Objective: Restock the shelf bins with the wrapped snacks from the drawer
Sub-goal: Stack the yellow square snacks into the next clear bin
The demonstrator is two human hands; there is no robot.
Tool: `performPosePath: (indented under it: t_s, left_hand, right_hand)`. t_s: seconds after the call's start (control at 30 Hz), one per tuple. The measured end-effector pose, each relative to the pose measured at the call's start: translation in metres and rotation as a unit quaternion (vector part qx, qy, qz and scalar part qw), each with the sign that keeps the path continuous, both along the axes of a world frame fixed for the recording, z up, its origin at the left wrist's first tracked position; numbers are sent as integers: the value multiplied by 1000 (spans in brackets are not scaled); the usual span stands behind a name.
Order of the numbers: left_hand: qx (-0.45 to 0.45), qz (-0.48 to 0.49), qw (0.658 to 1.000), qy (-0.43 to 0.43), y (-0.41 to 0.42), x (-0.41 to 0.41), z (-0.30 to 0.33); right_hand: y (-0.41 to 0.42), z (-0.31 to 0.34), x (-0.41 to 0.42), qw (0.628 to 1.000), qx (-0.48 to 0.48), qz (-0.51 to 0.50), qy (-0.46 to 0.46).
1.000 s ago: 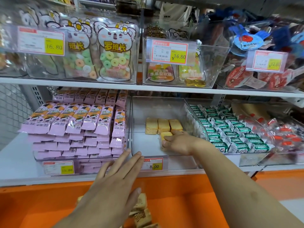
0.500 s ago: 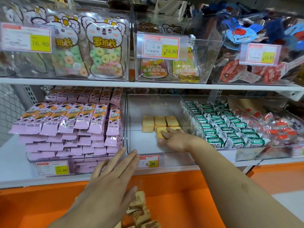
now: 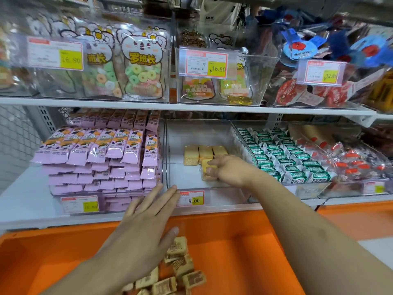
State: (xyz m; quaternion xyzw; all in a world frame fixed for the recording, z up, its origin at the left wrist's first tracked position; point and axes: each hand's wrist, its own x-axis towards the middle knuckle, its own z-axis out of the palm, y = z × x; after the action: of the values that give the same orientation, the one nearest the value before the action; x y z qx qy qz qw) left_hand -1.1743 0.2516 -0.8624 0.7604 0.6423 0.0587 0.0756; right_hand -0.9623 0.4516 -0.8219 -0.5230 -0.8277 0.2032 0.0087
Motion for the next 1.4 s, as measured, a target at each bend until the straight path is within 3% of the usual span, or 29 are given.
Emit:
performPosePath:
  t_s: [0.27,0.4,0.6,1.07,1.23,1.4]
  left_hand:
    - [-36,9,998,-46,-44,-11,-28]
    - [-93,40,994,-45,-61,-30,-70]
    - [-168,80,982,-32,-60,-55,-136]
    - [-74,136,987,35,10,-53,-222]
    - [-16,143,986,84,18,-52,-231]
    - [-22,132,989,67,8,-51,-230]
  right_hand:
    - [-117,15,11,987,33,40,154]
    - [-145,-40,0,995,-36,81,34]
    - [-135,-155,-23,979,-117,105,-129]
    - [-111,-289,-68,991,-69,74,-91]
    - [-114,-306,-75,993,-21,34,-110]
    - [-108,-308,-78,994,-17,0,-105]
